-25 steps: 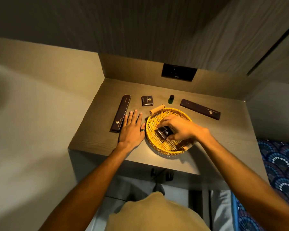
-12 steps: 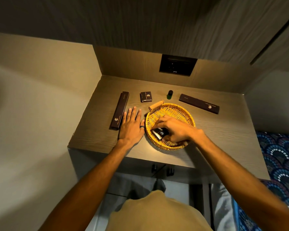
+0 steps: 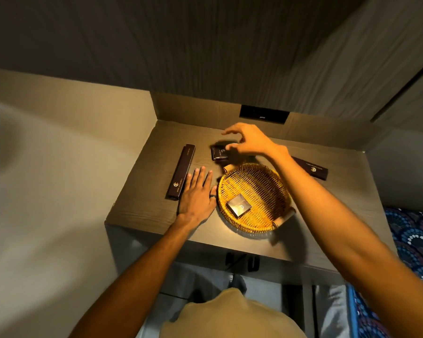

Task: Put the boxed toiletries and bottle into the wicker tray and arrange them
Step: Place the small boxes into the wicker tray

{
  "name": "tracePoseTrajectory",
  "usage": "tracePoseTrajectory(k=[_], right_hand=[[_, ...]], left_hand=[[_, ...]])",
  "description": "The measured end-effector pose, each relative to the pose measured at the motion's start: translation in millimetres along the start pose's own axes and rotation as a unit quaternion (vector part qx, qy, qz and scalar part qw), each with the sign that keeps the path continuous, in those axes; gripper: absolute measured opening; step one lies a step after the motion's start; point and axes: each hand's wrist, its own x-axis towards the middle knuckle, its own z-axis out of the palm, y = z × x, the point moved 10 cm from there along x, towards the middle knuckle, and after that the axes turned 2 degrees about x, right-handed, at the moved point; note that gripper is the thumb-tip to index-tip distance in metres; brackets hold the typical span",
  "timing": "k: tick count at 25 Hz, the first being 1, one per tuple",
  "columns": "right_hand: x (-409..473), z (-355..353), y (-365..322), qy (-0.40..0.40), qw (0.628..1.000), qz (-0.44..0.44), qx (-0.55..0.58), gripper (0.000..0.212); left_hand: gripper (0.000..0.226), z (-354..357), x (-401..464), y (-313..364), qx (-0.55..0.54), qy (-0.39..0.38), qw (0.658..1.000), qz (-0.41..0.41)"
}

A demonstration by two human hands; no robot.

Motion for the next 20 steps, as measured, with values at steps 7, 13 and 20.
tracePoseTrajectory(k=[7, 13, 20], right_hand=[[41, 60, 6, -0.142, 0.987, 0.054, -0.045, 0.07], [-21, -25, -6, 0.018, 0.997, -0.065, 0.046, 0.069], [-120, 55, 40, -0.164, 0.985, -0.033, -0.046, 0.068]], left_hand=[[0.06, 1, 3, -2, 0.003, -0.006, 1.0, -0.003], [0.062, 5, 5, -3, 0.038, -0.011, 0.999, 0.016], [0.063, 8, 5, -2, 0.035, -0.003, 0.999, 0.021]])
